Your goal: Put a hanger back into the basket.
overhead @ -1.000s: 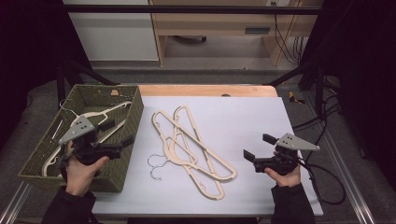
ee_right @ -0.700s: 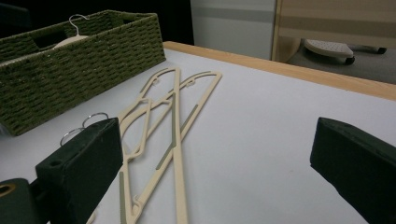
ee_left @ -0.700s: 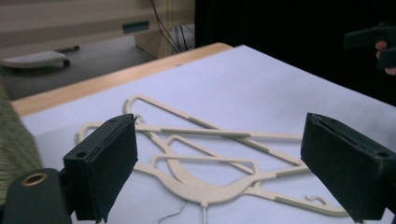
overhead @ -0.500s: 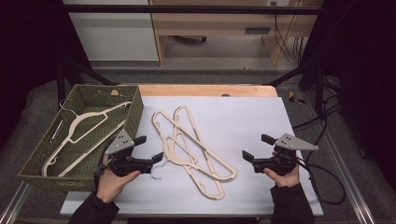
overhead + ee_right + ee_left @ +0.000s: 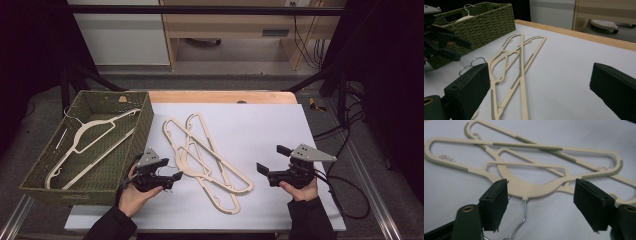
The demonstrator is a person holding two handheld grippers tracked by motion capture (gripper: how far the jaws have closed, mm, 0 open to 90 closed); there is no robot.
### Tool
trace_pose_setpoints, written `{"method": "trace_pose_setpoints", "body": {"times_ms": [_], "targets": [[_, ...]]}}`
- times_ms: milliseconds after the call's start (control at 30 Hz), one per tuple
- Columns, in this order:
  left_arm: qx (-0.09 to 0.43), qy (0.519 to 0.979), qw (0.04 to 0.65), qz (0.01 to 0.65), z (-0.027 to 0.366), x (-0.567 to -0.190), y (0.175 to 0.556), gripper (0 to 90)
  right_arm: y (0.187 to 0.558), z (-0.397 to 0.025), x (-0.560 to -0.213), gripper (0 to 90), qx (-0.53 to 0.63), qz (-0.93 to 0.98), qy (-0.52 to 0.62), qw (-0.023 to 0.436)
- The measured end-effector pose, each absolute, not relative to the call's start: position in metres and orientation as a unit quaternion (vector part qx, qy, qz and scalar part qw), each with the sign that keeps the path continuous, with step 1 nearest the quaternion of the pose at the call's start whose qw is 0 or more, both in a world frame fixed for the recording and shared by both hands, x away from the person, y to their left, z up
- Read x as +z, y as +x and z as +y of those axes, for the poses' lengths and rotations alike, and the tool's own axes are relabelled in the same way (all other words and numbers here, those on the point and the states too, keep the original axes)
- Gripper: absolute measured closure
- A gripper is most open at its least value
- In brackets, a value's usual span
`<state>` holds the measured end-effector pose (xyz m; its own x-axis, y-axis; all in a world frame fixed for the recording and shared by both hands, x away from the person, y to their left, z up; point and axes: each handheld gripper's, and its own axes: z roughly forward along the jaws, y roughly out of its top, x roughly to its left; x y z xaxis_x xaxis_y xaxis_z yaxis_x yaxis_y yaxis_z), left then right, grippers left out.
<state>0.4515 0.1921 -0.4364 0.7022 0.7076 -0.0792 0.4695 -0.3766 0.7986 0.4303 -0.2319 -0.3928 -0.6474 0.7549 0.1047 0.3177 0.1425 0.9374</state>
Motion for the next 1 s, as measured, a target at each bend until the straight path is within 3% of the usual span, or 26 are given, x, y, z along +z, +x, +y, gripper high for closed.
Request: {"method": "trace_pose_setpoints", "body": {"times_ms": [400, 1000], "targets": [[0.136, 0.839, 0.362, 0.384, 0.185, -0.467, 0.464, 44.6, 0.431, -0.229, -0.394, 3.6, 0.540, 0.732, 0.365, 0.199], [0.161, 0.848, 0.326, 0.385, 0.177, -0.473, 0.466, 83.6, 0.432, -0.223, -0.398, 3.7, 0.534, 0.739, 0.363, 0.193]]}}
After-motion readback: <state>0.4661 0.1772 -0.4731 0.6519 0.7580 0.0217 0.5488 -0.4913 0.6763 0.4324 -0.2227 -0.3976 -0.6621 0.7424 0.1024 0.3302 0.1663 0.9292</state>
